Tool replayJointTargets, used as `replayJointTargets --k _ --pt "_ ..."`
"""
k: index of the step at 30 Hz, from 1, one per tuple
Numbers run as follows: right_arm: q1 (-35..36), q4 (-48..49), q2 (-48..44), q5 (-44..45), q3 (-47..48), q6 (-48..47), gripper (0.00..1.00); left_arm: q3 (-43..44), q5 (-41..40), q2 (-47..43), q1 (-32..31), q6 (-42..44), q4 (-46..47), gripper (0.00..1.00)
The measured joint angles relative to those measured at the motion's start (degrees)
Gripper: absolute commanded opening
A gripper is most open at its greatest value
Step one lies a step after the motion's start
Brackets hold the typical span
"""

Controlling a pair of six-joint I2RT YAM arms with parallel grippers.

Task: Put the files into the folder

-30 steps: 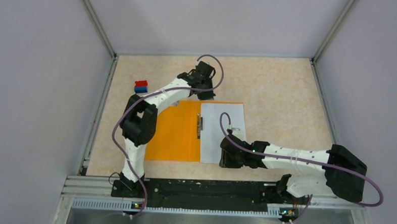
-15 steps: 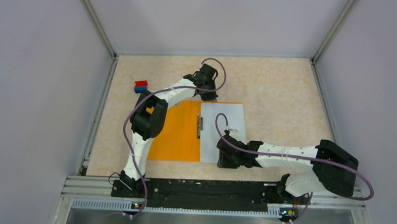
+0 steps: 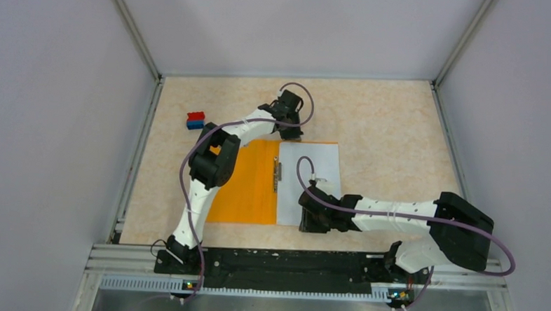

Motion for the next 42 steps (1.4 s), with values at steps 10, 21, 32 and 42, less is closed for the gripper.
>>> replayJointTargets --k 10,21,32,42 --pt "0.04 -1.53 1.16 1.66 1.51 0.24 0.32 -1.36 0.17 -0.24 0.02 -0.22 2.25 0.0" --pt "0.04 -2.75 3.54 4.74 5.18 -0.07 0.31 -3.06 0.22 -0.98 0.04 -0.85 3.96 0.0" --pt "0.04 -2.89 3.96 4.94 5.07 -0.2 0.33 -3.17 0.42 -1.07 0.09 -1.01 4.15 0.0" --pt "0.04 -4.02 -1.79 4.26 6.05 -2.23 0.5 0.13 0.17 -1.11 0.09 0.96 -0.13 0.06"
